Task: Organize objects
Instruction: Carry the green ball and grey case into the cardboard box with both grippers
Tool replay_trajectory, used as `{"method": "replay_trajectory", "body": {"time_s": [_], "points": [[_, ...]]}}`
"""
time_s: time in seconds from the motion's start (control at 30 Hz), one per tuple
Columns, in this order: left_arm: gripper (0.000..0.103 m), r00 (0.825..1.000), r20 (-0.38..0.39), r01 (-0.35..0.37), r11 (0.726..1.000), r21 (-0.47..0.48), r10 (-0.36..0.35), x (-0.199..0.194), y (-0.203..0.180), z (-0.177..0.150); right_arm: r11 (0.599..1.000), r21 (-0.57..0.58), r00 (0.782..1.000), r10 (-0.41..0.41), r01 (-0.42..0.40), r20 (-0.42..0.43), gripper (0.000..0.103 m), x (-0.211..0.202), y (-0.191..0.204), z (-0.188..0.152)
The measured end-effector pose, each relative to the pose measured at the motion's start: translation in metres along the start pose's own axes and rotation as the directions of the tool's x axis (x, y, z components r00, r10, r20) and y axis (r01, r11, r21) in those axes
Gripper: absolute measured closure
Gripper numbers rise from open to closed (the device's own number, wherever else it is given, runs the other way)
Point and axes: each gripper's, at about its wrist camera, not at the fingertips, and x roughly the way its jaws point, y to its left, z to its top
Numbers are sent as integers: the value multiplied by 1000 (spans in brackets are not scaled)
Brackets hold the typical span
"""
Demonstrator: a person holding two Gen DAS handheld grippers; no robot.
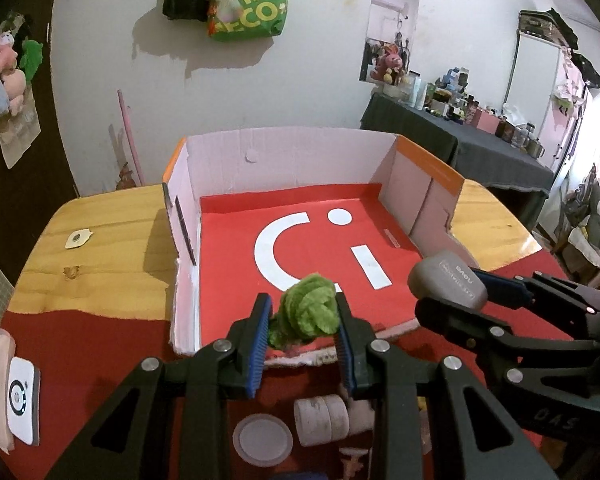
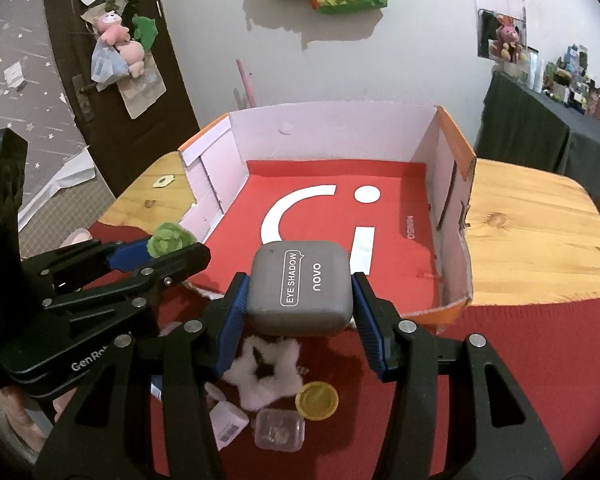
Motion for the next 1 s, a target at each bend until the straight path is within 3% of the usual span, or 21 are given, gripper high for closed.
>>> {"method": "replay_trajectory", "body": {"time_s": [0.37, 1.0], "points": [[71, 997, -70, 16, 999, -35, -18, 41, 11, 26, 1000, 7, 999, -8, 8, -43, 54, 27, -13, 22], [71, 980, -194, 19, 997, -79, -34, 102, 29, 41, 998, 47, 990, -30, 37, -137, 54, 86, -42, 42]]}}
